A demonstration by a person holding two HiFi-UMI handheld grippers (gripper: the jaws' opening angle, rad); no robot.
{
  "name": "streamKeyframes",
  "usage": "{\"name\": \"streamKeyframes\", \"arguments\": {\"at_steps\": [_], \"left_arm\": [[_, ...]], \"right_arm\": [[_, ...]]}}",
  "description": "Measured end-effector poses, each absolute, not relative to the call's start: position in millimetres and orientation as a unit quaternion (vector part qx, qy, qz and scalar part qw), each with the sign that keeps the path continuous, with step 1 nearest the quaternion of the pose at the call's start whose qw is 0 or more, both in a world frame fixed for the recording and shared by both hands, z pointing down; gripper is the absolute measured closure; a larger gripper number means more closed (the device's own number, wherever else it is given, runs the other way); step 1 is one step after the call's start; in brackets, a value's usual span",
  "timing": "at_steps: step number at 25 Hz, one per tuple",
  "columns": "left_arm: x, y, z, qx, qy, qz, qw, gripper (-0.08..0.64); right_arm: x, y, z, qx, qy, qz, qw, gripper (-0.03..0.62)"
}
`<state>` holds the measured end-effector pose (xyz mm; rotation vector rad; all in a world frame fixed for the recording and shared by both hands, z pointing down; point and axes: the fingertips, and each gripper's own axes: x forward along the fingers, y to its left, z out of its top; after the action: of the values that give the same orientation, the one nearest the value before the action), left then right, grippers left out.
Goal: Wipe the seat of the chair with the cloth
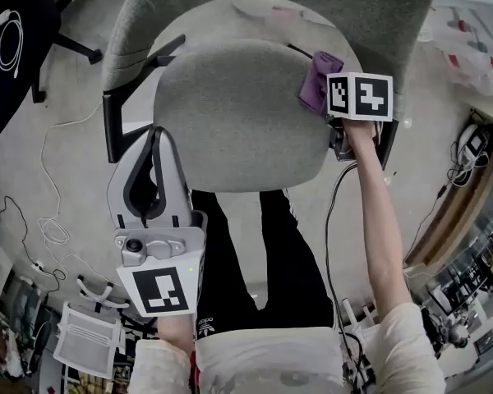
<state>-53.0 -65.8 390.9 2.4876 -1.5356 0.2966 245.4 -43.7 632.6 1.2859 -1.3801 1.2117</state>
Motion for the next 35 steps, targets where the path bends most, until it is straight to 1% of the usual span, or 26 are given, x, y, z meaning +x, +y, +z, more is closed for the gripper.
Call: {"name": "streamKeyframes", "arguments": {"at_steps": [2, 6, 11, 13, 16, 20, 25, 30, 35], "left_arm": [[-63.8, -65.2, 390.9, 0.838, -0.526, 0.105, 0.098, 0.546], [-83.7, -65.6, 391.6, 0.829, -0.540, 0.112, 0.095, 0.546], [-114.7, -68.1, 393.8, 0.815, -0.561, 0.113, 0.094, 0.546], [-123.8, -69.0, 393.5, 0.811, -0.566, 0.118, 0.094, 0.546], [-128.1, -71.5, 390.7, 0.813, -0.564, 0.110, 0.092, 0.546], [-133.1, -69.2, 392.8, 0.815, -0.561, 0.106, 0.099, 0.546], [-128.3, -68.5, 391.2, 0.817, -0.558, 0.100, 0.104, 0.546], [-115.7, -72.4, 389.9, 0.826, -0.546, 0.101, 0.099, 0.546], [-98.8, -74.8, 392.7, 0.834, -0.533, 0.110, 0.095, 0.546]], "right_arm": [[217.8, -42.9, 619.4, 0.500, -0.585, 0.483, 0.418, 0.505], [132.9, -41.7, 602.1, 0.444, -0.650, 0.493, 0.371, 0.505], [-9.3, -32.8, 611.3, 0.336, -0.699, 0.562, 0.289, 0.505], [-62.9, -23.7, 623.5, 0.291, -0.701, 0.587, 0.281, 0.505], [-106.8, -20.9, 641.8, 0.270, -0.696, 0.602, 0.285, 0.505], [-120.2, -21.8, 659.9, 0.281, -0.693, 0.581, 0.323, 0.505], [-115.1, -18.1, 660.6, 0.290, -0.688, 0.575, 0.334, 0.505], [-88.0, -9.7, 660.2, 0.305, -0.692, 0.556, 0.345, 0.505], [-37.4, -1.0, 660.4, 0.324, -0.688, 0.550, 0.345, 0.505]]}}
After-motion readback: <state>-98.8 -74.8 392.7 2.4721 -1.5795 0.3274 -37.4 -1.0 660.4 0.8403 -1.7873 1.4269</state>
